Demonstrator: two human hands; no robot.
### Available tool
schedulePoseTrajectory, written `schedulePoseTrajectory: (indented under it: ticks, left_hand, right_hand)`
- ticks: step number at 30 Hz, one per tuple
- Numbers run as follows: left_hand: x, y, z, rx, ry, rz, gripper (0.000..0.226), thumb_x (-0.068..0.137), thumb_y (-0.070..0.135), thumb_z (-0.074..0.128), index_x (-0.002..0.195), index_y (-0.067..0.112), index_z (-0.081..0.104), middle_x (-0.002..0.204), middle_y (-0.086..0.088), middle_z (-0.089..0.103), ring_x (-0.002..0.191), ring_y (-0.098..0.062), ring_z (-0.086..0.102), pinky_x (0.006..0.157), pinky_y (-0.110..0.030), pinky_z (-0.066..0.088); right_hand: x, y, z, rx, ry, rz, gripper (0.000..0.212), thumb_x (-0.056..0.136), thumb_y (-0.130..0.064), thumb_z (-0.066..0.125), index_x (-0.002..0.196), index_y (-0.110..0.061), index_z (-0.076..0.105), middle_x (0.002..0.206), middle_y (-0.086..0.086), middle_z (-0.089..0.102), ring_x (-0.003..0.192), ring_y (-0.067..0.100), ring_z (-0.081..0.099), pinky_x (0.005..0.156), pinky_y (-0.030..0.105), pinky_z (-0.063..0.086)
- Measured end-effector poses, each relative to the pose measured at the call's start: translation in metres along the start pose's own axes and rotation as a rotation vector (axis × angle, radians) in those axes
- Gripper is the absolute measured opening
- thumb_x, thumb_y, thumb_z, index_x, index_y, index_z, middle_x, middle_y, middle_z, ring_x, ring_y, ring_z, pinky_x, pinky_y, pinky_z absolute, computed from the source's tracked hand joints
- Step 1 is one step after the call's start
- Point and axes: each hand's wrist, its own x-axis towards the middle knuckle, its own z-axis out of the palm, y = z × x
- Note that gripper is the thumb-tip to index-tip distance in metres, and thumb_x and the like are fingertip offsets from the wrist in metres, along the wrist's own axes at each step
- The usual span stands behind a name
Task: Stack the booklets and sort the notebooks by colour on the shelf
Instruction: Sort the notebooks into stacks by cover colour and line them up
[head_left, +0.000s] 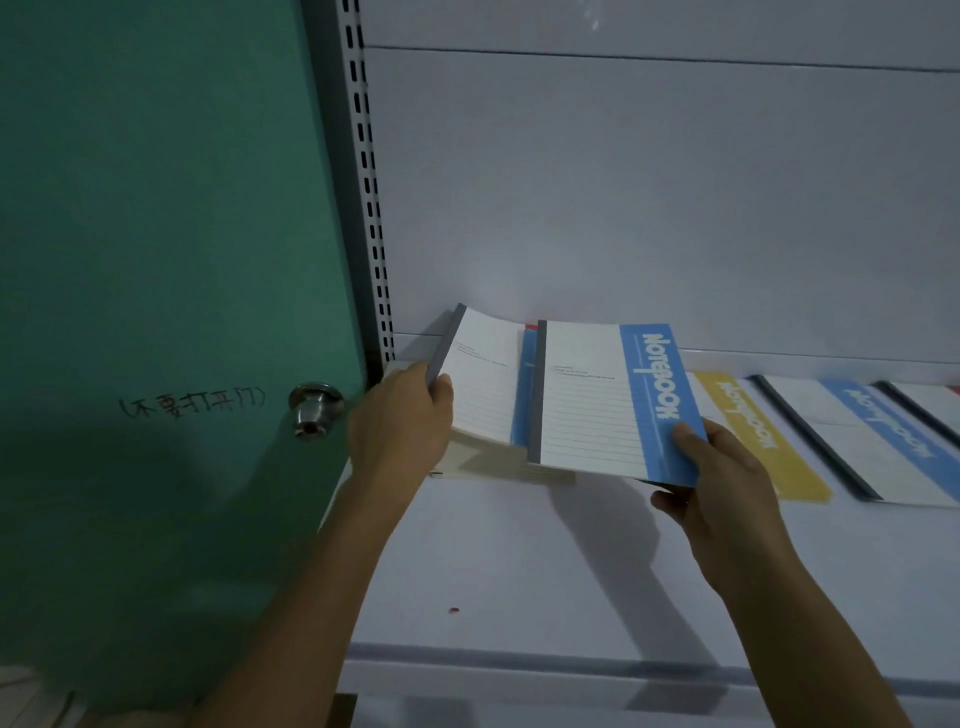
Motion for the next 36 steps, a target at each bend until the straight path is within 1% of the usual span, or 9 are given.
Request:
schedulePoseTrajectory:
  ticks: [3, 8, 13, 16, 21, 25, 29, 34, 36]
  left_hand:
    - [-0.001, 0.006, 0.007, -0.063, 0.028, -0.048, 0.030, 0.101, 0.031, 0.030, 0.084, 0.014, 0.047, 0.083, -0.007, 0.061, 0.068, -0.021, 0.051, 0.061, -0.033, 0.038]
    - [-0.001, 0.016, 0.006, -0.041, 0.156, 0.020, 0.036, 0.101, 0.031, 0.033, 0.129, 0.016, 0.051, 0.141, -0.005, 0.047, 0.129, -0.025, 0.040, 0.106, -0.048, 0.031]
    - [-0.011, 0.028, -0.015, -0.502, 0.371, 0.071, 0.031, 0.101, 0.027, 0.035, 0.117, 0.012, 0.057, 0.100, -0.004, 0.067, 0.086, -0.019, 0.062, 0.063, -0.027, 0.047]
    - [-0.021, 0.042, -0.029, -0.776, 0.374, 0.120, 0.028, 0.102, 0.023, 0.037, 0.118, 0.014, 0.058, 0.101, 0.004, 0.067, 0.088, -0.008, 0.063, 0.071, -0.027, 0.054]
    - [-0.049, 0.068, -0.021, -1.087, 0.166, 0.122, 0.030, 0.100, 0.023, 0.040, 0.126, 0.021, 0.055, 0.113, 0.004, 0.066, 0.104, -0.011, 0.062, 0.086, -0.040, 0.055]
    - [-0.074, 0.092, 0.001, -1.263, -0.080, 0.241, 0.023, 0.095, 0.033, 0.043, 0.114, 0.037, 0.054, 0.106, 0.028, 0.065, 0.103, 0.007, 0.060, 0.082, -0.012, 0.050]
    - [-0.091, 0.109, 0.032, -1.222, -0.368, 0.318, 0.048, 0.084, 0.044, 0.065, 0.127, 0.036, 0.046, 0.117, 0.024, 0.062, 0.110, 0.003, 0.058, 0.076, -0.011, 0.051]
    - [-0.102, 0.131, 0.075, -0.971, -0.347, 0.287, 0.042, 0.090, 0.028, 0.061, 0.130, 0.032, 0.048, 0.119, 0.019, 0.062, 0.108, 0.000, 0.060, 0.080, -0.013, 0.052]
    - [-0.111, 0.148, 0.090, -0.926, -0.378, 0.263, 0.059, 0.091, 0.029, 0.057, 0.142, 0.038, 0.028, 0.117, 0.026, 0.059, 0.100, 0.009, 0.060, 0.080, -0.010, 0.051]
  right_hand:
    - [-0.003, 0.001, 0.002, 0.016, -0.032, -0.002, 0.020, 0.096, -0.023, 0.054, 0.116, -0.020, 0.056, 0.093, 0.006, 0.065, 0.078, 0.020, 0.059, 0.059, 0.031, 0.047]
    - [-0.011, 0.004, -0.002, 0.104, -0.040, 0.012, 0.022, 0.095, -0.025, 0.056, 0.117, -0.023, 0.055, 0.104, 0.009, 0.062, 0.090, 0.026, 0.059, 0.061, 0.032, 0.047]
    - [-0.014, -0.002, -0.012, 0.188, -0.027, 0.000, 0.012, 0.094, -0.024, 0.057, 0.105, -0.027, 0.061, 0.097, 0.005, 0.062, 0.083, 0.021, 0.057, 0.058, 0.030, 0.047]
    - [-0.017, -0.008, -0.018, 0.254, -0.049, -0.005, 0.009, 0.093, -0.026, 0.058, 0.101, -0.028, 0.063, 0.098, 0.006, 0.063, 0.087, 0.022, 0.057, 0.050, 0.025, 0.048]
    - [-0.021, -0.012, -0.024, 0.326, -0.071, -0.071, 0.013, 0.094, -0.026, 0.055, 0.104, -0.027, 0.064, 0.096, 0.002, 0.068, 0.093, 0.021, 0.061, 0.068, 0.035, 0.055]
    - [-0.026, -0.009, -0.036, 0.252, -0.027, -0.127, 0.014, 0.090, -0.030, 0.056, 0.103, -0.031, 0.060, 0.104, 0.001, 0.066, 0.096, 0.022, 0.066, 0.067, 0.035, 0.060]
    - [-0.026, -0.009, -0.065, 0.189, 0.036, -0.142, 0.012, 0.089, -0.026, 0.059, 0.100, -0.028, 0.062, 0.088, -0.002, 0.073, 0.085, 0.017, 0.071, 0.057, 0.028, 0.058]
    - [-0.021, -0.006, -0.112, 0.065, 0.196, -0.151, 0.013, 0.091, -0.027, 0.059, 0.104, -0.030, 0.059, 0.093, -0.001, 0.071, 0.092, 0.022, 0.068, 0.070, 0.035, 0.058]
    - [-0.015, -0.008, -0.130, 0.015, 0.239, -0.153, 0.012, 0.092, -0.026, 0.058, 0.103, -0.032, 0.059, 0.089, -0.004, 0.071, 0.092, 0.021, 0.067, 0.073, 0.037, 0.057]
